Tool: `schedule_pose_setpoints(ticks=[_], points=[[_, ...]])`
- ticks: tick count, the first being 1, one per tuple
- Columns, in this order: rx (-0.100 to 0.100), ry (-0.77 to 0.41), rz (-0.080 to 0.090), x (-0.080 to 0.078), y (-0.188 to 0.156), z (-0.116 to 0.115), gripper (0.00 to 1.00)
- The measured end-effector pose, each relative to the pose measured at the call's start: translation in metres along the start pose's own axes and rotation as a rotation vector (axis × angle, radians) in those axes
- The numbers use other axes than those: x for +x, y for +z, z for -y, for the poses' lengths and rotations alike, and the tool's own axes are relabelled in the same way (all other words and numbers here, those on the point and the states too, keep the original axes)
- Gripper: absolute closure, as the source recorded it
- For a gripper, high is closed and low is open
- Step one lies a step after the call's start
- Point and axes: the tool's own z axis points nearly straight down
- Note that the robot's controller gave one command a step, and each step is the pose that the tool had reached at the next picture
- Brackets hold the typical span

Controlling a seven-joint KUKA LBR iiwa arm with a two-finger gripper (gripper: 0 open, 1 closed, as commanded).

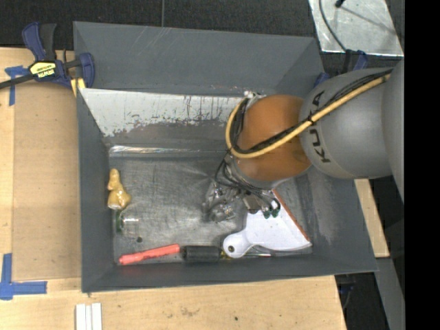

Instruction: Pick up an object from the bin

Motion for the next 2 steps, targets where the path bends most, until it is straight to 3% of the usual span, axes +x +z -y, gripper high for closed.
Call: schedule_pose_setpoints(ticks=[1,2], points=[[0.000,0.001,0.000,0.0000,0.0000,0.0000,0.00],[0.000,0.001,0.000,0.0000,-0.0001,0.0000,0.00]])
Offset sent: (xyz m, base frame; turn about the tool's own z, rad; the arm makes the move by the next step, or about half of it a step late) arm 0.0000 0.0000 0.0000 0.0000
